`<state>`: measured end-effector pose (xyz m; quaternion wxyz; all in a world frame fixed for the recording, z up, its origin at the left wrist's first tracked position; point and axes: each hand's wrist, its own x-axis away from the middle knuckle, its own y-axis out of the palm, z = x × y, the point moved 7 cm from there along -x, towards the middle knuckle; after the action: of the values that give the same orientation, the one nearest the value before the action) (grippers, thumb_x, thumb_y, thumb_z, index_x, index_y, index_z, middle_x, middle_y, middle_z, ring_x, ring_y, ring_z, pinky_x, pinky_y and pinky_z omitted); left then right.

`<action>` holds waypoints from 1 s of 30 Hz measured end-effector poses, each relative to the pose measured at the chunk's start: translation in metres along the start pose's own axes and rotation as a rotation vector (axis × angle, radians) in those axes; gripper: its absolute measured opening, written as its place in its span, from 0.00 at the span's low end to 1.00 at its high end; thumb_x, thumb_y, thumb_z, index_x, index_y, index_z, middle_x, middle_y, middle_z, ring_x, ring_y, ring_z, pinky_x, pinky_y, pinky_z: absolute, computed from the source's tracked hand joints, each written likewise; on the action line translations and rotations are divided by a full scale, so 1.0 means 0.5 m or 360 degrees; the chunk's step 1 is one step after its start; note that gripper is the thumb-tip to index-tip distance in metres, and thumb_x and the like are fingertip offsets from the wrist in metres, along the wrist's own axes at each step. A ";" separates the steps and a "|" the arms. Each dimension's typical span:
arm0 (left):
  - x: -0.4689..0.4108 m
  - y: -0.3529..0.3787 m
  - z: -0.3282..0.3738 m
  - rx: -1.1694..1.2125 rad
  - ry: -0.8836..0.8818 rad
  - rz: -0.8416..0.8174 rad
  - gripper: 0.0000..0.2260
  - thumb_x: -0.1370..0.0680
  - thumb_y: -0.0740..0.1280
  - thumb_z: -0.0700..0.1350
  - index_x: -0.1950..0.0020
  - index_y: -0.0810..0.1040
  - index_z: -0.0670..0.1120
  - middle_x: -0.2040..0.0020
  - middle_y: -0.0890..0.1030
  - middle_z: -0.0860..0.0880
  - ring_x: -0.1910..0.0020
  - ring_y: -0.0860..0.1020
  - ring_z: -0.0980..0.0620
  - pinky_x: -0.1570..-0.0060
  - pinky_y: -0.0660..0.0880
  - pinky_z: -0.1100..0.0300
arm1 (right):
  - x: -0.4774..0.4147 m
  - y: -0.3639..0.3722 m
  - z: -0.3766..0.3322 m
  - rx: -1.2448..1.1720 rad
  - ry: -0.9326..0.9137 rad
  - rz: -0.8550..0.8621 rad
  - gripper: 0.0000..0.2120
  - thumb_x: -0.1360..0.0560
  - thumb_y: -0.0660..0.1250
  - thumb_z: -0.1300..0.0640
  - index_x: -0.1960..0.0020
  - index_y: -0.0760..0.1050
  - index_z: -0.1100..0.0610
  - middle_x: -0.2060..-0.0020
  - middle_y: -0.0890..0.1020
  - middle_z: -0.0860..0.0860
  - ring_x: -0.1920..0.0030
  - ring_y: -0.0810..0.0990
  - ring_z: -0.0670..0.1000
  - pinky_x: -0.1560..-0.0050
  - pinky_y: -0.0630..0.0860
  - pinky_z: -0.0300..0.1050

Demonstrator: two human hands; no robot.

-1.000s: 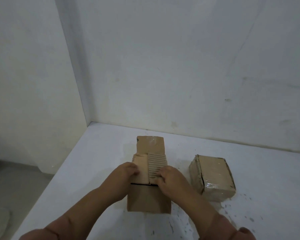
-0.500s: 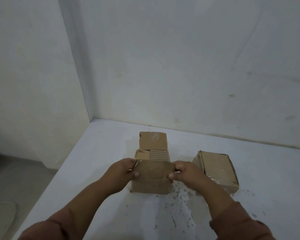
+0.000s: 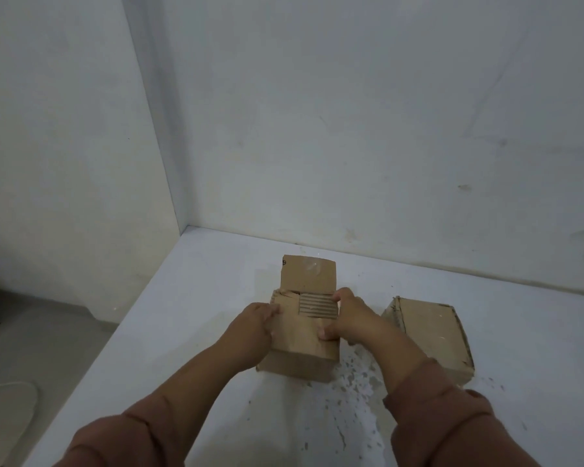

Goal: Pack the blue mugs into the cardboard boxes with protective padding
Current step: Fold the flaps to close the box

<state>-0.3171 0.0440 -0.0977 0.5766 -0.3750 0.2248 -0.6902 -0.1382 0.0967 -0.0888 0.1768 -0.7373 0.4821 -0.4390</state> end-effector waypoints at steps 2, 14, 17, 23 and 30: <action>-0.001 -0.002 -0.003 0.0061 -0.0029 -0.0029 0.24 0.22 0.59 0.37 0.26 0.63 0.50 0.27 0.65 0.47 0.31 0.68 0.47 0.34 0.66 0.58 | -0.018 -0.017 -0.010 -0.0106 0.0002 0.0082 0.41 0.37 0.77 0.56 0.31 0.58 0.55 0.39 0.69 0.56 0.46 0.72 0.54 0.58 0.73 0.42; -0.013 -0.002 -0.024 0.0272 -0.0106 0.0028 0.24 0.23 0.63 0.38 0.29 0.66 0.54 0.29 0.68 0.50 0.37 0.74 0.48 0.45 0.70 0.61 | -0.005 -0.059 -0.046 -0.0335 -0.0570 0.0343 0.10 0.29 0.69 0.65 0.51 0.81 0.53 0.53 0.81 0.48 0.48 0.78 0.49 0.52 0.71 0.34; -0.015 -0.001 -0.023 0.0272 -0.0084 0.0037 0.25 0.24 0.63 0.37 0.29 0.66 0.53 0.30 0.69 0.50 0.40 0.75 0.46 0.47 0.71 0.60 | 0.018 -0.043 -0.051 0.0027 -0.0729 0.0381 0.12 0.30 0.69 0.66 0.47 0.82 0.59 0.48 0.81 0.54 0.46 0.78 0.50 0.49 0.67 0.28; -0.016 0.003 -0.015 0.0168 0.0043 0.0022 0.32 0.24 0.61 0.36 0.25 0.56 0.60 0.33 0.70 0.48 0.44 0.76 0.49 0.52 0.71 0.61 | 0.034 -0.006 -0.053 0.0395 -0.0882 0.0328 0.17 0.27 0.64 0.67 0.40 0.78 0.59 0.40 0.78 0.57 0.38 0.74 0.54 0.39 0.65 0.37; -0.021 0.016 -0.007 0.0147 -0.0001 0.0053 0.24 0.24 0.54 0.34 0.31 0.70 0.54 0.31 0.66 0.47 0.35 0.69 0.48 0.42 0.67 0.63 | 0.029 0.028 -0.047 0.0364 -0.0702 0.0503 0.14 0.24 0.61 0.55 0.44 0.79 0.59 0.42 0.75 0.55 0.39 0.69 0.55 0.39 0.64 0.41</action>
<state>-0.3143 0.0519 -0.1084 0.6048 -0.3445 0.1988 -0.6900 -0.1630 0.0814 -0.0785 0.4255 -0.7059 0.4883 -0.2867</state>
